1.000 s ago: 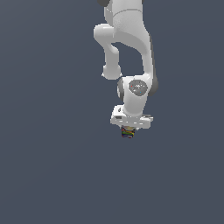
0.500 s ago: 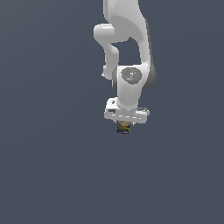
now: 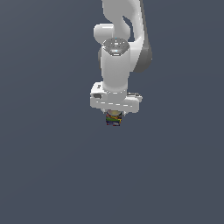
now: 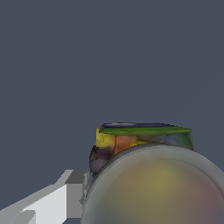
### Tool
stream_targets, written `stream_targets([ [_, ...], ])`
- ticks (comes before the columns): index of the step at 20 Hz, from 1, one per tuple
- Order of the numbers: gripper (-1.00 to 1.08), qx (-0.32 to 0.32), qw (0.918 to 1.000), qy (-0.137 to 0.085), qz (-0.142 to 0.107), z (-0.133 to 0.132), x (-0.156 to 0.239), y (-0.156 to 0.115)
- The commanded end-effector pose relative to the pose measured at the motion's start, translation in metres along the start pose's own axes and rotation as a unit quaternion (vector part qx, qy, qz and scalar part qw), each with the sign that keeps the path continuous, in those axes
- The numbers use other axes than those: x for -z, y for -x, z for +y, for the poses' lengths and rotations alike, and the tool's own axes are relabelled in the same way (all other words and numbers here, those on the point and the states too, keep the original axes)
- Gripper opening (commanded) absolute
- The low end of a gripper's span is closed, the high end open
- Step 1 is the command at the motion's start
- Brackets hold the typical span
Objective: Pick up the object and move it to a goal position.
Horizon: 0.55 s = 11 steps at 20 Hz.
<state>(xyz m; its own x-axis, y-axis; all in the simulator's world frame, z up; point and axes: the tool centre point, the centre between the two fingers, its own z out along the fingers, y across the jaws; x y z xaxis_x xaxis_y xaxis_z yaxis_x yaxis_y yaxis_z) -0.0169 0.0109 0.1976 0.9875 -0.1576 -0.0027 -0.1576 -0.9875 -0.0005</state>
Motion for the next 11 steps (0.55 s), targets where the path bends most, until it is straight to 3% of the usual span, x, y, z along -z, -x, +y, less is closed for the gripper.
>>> stream_targets([
  [1, -1.0, 0.0, 1.0, 0.0, 0.001, 0.01, 0.019, -0.003],
  [11, -1.0, 0.0, 1.0, 0.0, 0.001, 0.025, 0.046, -0.008],
])
